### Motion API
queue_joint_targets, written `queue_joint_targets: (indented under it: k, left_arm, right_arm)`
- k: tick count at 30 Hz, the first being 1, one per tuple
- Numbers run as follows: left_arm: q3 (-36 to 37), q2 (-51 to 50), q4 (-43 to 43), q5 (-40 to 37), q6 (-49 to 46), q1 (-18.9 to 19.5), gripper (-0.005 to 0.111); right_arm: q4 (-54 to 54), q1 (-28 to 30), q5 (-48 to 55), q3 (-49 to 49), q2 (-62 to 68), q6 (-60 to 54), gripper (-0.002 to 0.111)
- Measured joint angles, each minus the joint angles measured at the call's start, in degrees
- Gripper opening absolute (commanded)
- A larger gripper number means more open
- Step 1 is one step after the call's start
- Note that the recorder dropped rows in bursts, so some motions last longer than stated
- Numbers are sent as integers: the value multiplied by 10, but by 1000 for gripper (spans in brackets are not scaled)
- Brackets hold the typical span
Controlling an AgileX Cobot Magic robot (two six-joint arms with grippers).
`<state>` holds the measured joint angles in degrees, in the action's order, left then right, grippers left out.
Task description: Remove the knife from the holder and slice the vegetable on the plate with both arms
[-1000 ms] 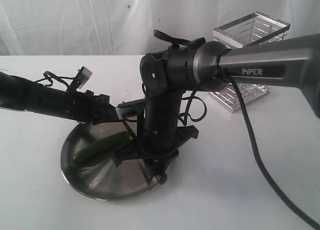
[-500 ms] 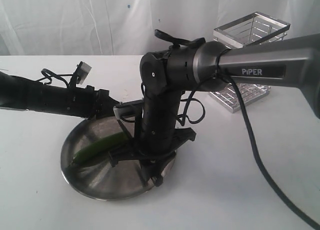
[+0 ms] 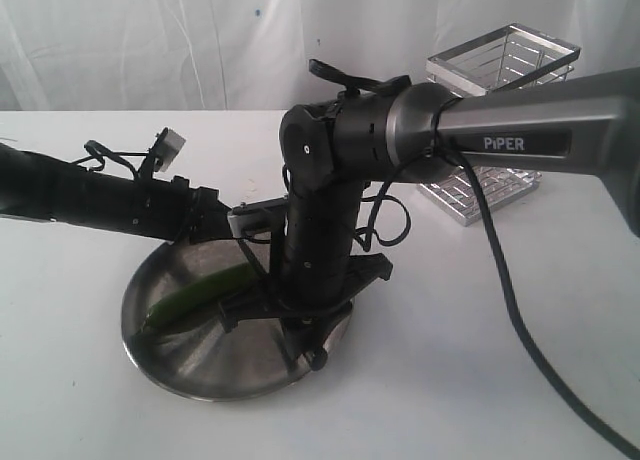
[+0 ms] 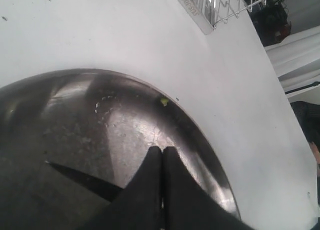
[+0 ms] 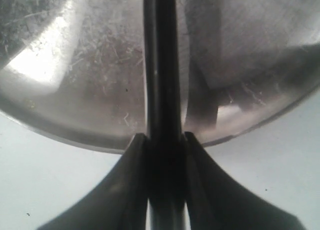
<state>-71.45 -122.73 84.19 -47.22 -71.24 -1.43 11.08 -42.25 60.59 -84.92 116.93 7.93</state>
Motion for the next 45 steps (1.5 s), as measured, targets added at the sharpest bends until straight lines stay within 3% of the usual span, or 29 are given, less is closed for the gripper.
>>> queue_joint_targets:
  k: [10, 16, 29, 36, 45]
  left_arm:
    - [5, -19, -6, 1, 10, 0, 0]
    - [5, -12, -100, 32, 113, -1, 0]
    - [0, -7, -141, 30, 217, -1, 0]
    - [-7, -3, -159, 19, 221, -1, 0]
    - [-82, 39, -152, 14, 192, 0, 0]
  right_arm:
    - [0, 0, 3, 0, 0, 0, 0]
    - [3, 0, 12, -2, 28, -5, 0]
    - [-11, -4, 40, -6, 31, -31, 0]
    - [-27, -4, 82, -6, 38, -56, 0]
    - [-36, -3, 89, -6, 39, -54, 0]
